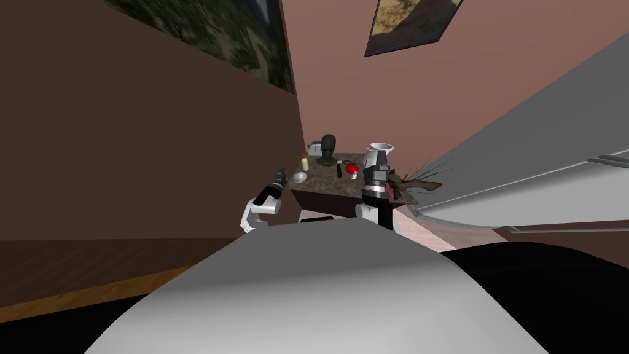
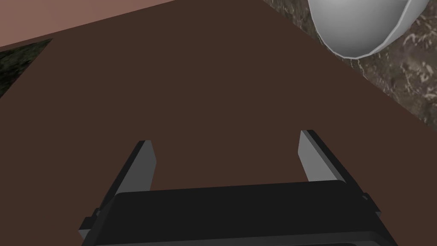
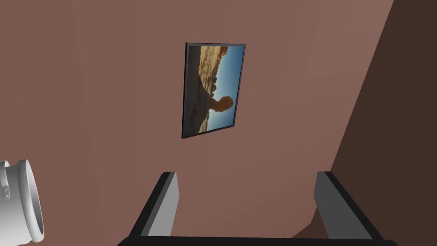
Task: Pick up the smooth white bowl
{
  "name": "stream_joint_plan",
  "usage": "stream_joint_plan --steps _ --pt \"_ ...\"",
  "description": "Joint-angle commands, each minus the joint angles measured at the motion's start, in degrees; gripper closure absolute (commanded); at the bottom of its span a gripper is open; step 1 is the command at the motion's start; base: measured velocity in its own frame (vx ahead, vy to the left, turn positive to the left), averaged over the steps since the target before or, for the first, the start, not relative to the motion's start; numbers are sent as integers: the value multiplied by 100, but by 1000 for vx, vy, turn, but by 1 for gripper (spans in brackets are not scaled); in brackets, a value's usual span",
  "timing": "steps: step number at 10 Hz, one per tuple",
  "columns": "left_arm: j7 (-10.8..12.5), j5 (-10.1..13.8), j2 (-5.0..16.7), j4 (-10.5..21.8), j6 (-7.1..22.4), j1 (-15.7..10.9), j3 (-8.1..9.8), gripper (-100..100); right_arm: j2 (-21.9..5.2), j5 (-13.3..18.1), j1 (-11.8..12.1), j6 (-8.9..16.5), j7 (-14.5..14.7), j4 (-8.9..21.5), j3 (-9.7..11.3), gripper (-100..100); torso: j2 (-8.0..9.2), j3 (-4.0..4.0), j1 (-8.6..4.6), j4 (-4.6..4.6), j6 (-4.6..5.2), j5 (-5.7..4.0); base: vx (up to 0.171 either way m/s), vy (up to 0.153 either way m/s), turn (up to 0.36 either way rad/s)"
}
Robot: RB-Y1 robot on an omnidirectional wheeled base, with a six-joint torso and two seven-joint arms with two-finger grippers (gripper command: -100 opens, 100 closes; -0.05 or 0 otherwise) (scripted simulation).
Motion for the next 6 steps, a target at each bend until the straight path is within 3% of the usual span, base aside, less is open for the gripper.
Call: stream_joint_plan --steps 1,3,6 --pt "10 13 32 7 286 -138 -34 -100 0 0 0 0 0 0 0 0 0 0 0 0 0 0 10 9 -54" --pt "10 13 32 7 481 -138 -34 -100 0 0 0 0 0 0 0 0 -3 -2 1 -1 0 0 7 9 -22" --pt "25 42 95 10 1018 -361 -87 -100 0 0 0 0 0 0 0 0 -2 -1 1 0 0 0 10 12 -61"
